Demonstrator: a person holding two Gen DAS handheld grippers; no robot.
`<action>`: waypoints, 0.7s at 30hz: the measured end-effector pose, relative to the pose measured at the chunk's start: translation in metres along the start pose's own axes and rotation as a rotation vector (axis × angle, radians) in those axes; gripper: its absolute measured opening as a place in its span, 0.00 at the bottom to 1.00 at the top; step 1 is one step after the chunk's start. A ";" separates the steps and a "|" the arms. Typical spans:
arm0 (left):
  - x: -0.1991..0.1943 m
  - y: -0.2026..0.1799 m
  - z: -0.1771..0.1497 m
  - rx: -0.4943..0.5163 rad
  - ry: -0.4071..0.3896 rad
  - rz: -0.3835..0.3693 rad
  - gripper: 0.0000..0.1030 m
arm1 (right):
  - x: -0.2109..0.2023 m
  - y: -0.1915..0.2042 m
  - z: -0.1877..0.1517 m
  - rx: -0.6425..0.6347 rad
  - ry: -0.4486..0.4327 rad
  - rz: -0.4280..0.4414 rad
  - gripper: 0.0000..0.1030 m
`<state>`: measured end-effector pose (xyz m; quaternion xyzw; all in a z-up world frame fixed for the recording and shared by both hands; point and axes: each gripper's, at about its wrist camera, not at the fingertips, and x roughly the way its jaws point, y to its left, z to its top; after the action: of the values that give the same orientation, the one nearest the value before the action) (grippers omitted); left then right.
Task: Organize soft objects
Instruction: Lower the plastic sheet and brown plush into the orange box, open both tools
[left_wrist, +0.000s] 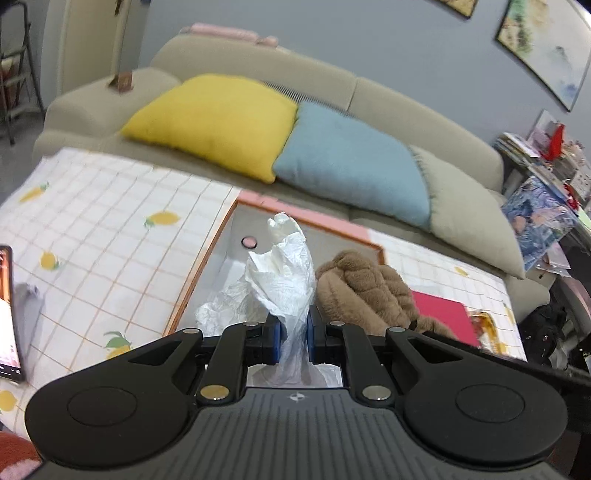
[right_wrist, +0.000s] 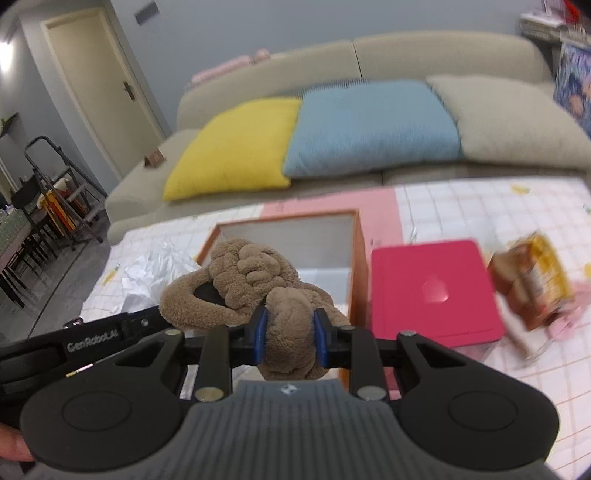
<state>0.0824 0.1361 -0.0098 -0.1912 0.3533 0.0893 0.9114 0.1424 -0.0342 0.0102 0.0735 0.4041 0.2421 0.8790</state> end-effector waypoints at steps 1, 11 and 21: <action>0.007 0.002 0.001 0.005 0.013 0.007 0.14 | 0.009 0.001 0.000 0.007 0.017 -0.003 0.24; 0.067 0.009 0.001 0.022 0.175 -0.017 0.14 | 0.058 0.008 0.000 -0.011 0.148 -0.066 0.25; 0.098 0.005 -0.013 0.076 0.285 0.021 0.14 | 0.091 0.004 -0.010 -0.092 0.252 -0.112 0.28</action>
<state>0.1445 0.1383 -0.0864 -0.1636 0.4842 0.0575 0.8576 0.1846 0.0127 -0.0566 -0.0208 0.5033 0.2181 0.8359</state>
